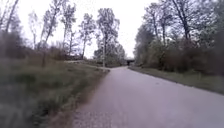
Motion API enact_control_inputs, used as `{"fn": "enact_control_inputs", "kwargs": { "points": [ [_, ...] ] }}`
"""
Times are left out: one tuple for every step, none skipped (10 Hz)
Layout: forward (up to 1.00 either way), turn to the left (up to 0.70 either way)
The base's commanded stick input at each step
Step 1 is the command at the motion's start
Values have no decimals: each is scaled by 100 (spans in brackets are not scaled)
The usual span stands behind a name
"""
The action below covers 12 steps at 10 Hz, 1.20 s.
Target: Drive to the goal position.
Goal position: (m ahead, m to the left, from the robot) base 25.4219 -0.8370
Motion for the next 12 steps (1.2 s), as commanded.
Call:
{"fn": "enact_control_inputs", "kwargs": {
  "points": [
    [100, 0],
    [100, 0],
    [100, 0],
    [100, 0],
    [100, 0],
    [100, 0],
    [100, 0],
    [100, 0],
    [100, 0],
    [100, 0],
    [100, 0],
    [100, 0]
  ]
}}
